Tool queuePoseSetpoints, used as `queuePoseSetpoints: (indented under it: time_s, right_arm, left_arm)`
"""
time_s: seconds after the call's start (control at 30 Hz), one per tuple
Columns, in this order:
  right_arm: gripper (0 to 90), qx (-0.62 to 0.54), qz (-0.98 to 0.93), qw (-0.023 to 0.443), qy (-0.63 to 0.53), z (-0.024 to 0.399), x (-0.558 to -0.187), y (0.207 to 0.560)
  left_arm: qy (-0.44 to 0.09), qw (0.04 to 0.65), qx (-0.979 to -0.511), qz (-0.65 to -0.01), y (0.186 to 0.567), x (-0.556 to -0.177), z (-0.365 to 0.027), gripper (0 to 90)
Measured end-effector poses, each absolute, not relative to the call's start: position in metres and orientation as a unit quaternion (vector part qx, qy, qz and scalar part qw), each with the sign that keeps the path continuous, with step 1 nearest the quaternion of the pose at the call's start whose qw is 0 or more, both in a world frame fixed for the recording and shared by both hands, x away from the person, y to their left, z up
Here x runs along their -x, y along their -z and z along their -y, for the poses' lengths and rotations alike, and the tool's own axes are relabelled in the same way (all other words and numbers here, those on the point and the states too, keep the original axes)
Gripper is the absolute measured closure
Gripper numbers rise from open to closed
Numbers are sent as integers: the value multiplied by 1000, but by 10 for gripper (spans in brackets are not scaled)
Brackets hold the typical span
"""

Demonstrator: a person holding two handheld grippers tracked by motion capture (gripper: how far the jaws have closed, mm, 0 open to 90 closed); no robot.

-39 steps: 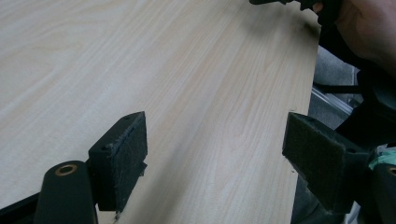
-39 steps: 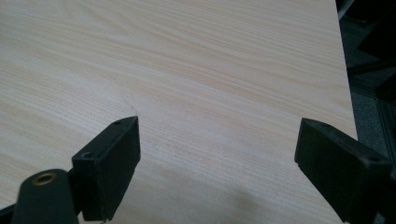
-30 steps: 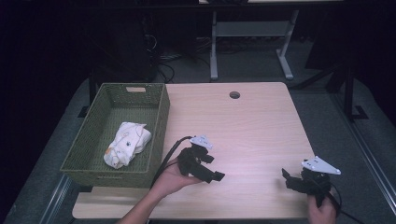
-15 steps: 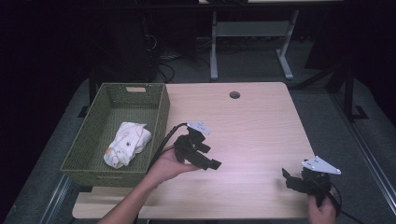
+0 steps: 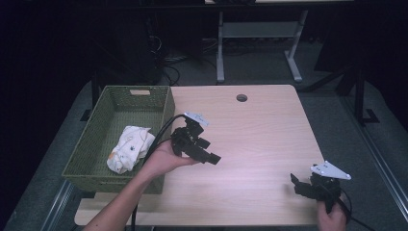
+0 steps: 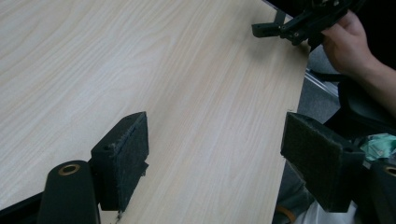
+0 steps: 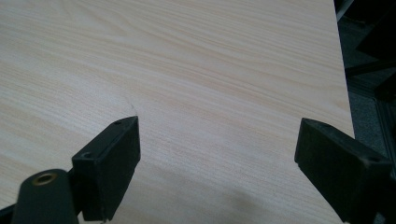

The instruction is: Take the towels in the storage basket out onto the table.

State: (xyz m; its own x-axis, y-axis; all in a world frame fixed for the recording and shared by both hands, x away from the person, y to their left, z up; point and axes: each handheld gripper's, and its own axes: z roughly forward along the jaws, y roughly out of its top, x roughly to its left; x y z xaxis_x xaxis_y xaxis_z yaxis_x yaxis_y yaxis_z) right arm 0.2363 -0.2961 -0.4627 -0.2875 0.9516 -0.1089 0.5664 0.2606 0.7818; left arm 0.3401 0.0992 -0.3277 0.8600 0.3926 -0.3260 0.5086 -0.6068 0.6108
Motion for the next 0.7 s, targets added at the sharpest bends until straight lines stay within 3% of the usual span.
queuePoseSetpoints:
  time_s: [0.7]
  right_arm:
    - [139,-515,-736,300,-320,295,-237,463]
  left_arm:
    - [95,381,-877,-277,301,-355,-146,228]
